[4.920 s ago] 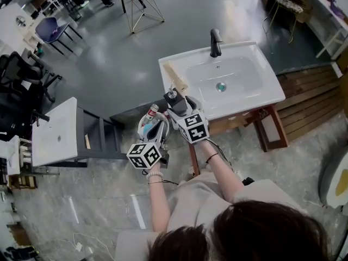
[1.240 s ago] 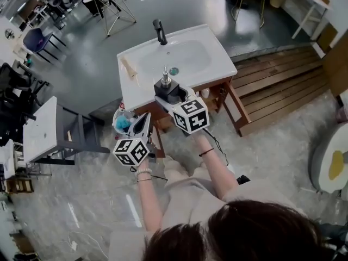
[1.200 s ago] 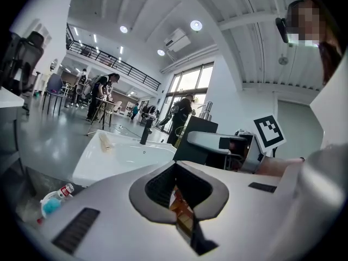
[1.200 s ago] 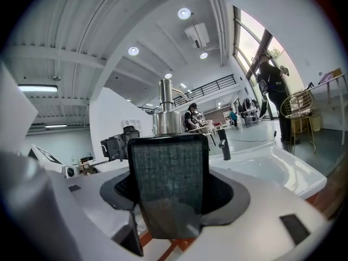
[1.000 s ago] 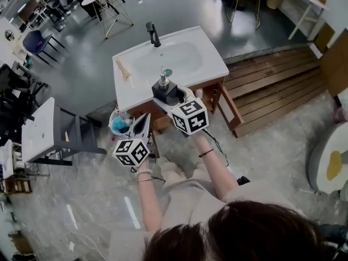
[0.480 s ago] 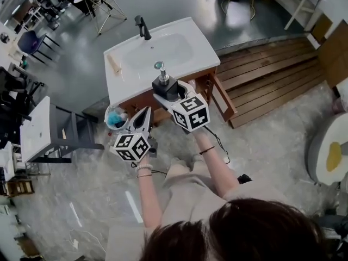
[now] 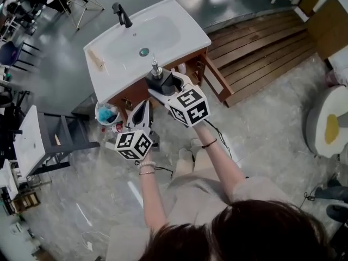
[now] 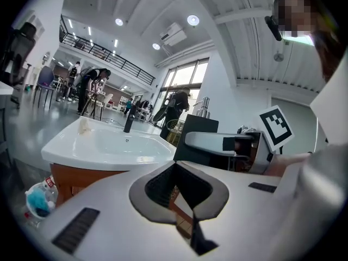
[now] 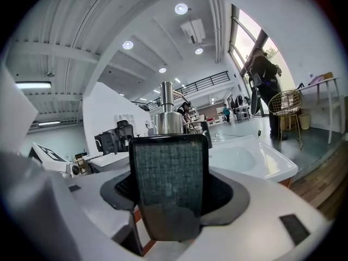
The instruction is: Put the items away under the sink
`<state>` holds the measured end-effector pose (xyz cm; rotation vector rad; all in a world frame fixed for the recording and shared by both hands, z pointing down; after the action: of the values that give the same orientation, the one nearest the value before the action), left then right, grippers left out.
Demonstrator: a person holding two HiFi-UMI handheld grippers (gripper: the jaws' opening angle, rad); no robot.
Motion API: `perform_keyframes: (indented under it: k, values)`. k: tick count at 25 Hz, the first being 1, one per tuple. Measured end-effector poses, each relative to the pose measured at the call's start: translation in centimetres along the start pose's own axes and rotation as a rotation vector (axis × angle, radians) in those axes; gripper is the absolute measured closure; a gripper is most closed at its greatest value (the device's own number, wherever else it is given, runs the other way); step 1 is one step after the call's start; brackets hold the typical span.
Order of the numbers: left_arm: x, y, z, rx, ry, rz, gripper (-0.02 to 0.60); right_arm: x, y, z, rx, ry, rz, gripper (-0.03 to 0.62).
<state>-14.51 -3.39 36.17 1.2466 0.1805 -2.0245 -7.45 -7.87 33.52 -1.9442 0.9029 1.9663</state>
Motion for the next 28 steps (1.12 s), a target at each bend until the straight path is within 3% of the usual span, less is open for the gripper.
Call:
perform_keyframes:
  k: [8,18,28]
  values:
    - [-0.9,1.9,1.5,-0.045,0.024,0.046,0.578,-0.4,1.5,-1.3,-0.029,-0.014,-0.015,0.270]
    - [-5.1,4.3,3.5,-0.113,0.045,0.098,0.578,-5.3,2.2,-2.3,-0.047,-0.037,-0.005,0.270]
    - [-10.0,6.3,6.8,-0.054,0.034,0.112,0.578,-11.7,3.2,-2.8,0.017,-0.045,0.018,0.272]
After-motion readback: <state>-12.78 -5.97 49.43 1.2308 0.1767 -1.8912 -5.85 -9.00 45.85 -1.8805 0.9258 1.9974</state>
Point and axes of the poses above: the fingertips, and each gripper's own axes: y forward along the fingers, z to its left, x out of its top, the point moved 1 cm from there along -y, backward along the fingers, and after that the axes turned 11 degrees about -y, right-handed, at the moved point
